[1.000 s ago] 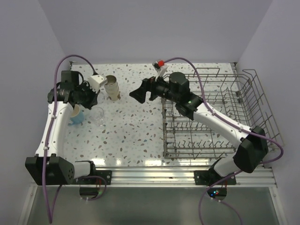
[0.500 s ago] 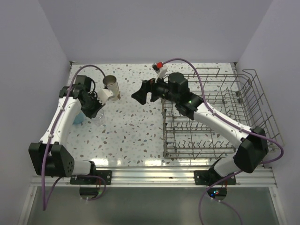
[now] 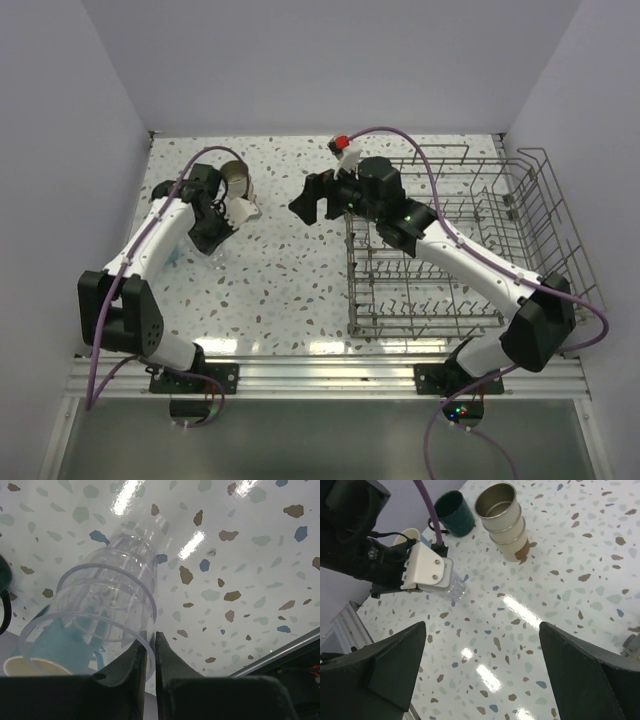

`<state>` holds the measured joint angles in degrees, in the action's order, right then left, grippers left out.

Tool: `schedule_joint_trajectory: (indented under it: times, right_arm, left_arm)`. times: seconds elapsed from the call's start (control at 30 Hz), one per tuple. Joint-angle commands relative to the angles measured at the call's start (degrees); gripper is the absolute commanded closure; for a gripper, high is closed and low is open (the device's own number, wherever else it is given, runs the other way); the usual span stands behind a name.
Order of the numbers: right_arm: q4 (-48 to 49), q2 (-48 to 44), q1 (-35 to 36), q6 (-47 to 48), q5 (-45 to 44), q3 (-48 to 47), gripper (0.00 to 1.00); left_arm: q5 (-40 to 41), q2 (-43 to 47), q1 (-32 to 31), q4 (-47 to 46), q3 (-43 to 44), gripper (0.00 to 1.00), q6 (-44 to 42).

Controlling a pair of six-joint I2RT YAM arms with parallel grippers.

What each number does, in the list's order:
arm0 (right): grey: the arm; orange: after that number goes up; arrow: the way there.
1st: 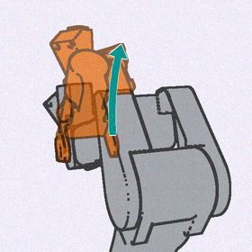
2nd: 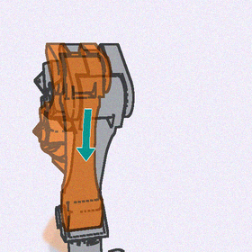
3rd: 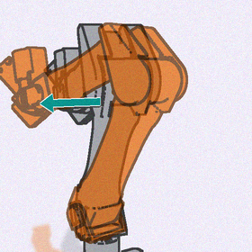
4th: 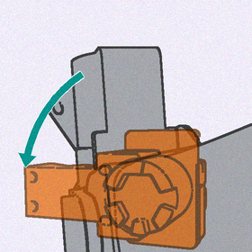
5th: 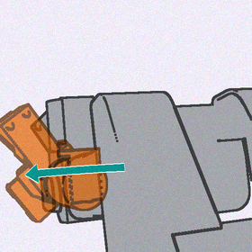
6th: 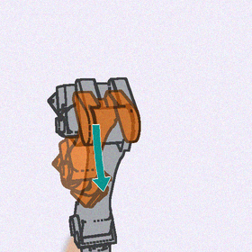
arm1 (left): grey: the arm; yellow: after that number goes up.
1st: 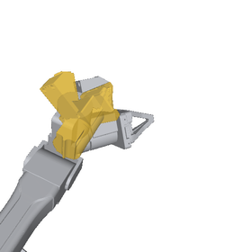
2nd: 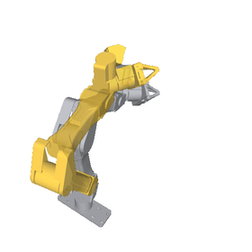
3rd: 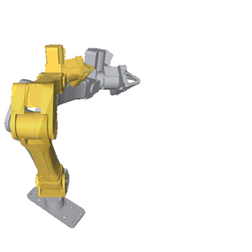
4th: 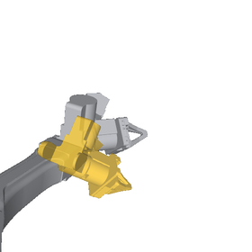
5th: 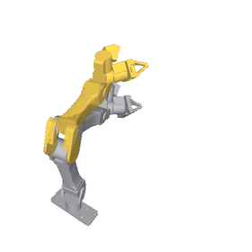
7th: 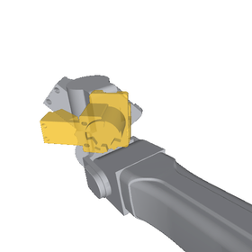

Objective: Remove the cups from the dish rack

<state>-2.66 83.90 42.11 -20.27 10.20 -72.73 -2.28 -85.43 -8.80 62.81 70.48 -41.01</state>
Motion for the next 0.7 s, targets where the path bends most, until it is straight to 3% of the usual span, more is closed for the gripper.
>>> schedule_joint_trajectory:
  times: [0.0, 0.07, 0.1, 0.2, 0.23, 0.27, 0.43, 0.67]
  right_arm:
    - [-4.98, -2.69, 0.17, 0.94, -9.11, -2.24, 0.02]
    - [-9.2, -3.04, -0.01, 0.94, -12.72, -2.94, 0.02]
    - [-10.43, -3.73, -0.44, 1.02, -15.62, -3.03, 0.02]
    - [-13.69, -5.41, -1.76, 0.76, -18.62, -2.07, 0.02]
    - [-14.91, -6.72, -2.03, 0.76, -20.29, -1.72, 0.02]
    - [-15.62, -7.43, -2.46, 0.41, -21.52, -1.11, 0.02]
    - [-26.58, -11.12, -9.22, -2.04, -28.73, 0.13, 0.02]
    - [-36.71, -19.29, -24.08, -3.46, -33.3, 8.11, 0.02]
  left_arm:
    - [-1.31, -2.02, -0.34, -2.25, -0.26, 0.86, 1.03]
    - [-2.63, -1.94, -0.34, -1.9, 0.01, 0.72, 0.85]
    - [-2.9, -1.59, -0.34, -1.81, 0.53, 0.58, 0.85]
    - [-2.99, -0.62, -0.34, -1.99, 2.11, 0.41, 1.64]
    - [-3.25, -0.44, -0.34, -1.99, 2.73, 0.14, 1.9]
    - [-3.51, -0.18, -0.34, -1.81, 3.43, 0.0, 2.51]
    - [-5.89, 3.51, -0.34, -3.03, 9.41, 0.0, 5.32]
    - [-0.71, 8.78, -0.34, -13.83, 11.26, 0.0, 12.69]
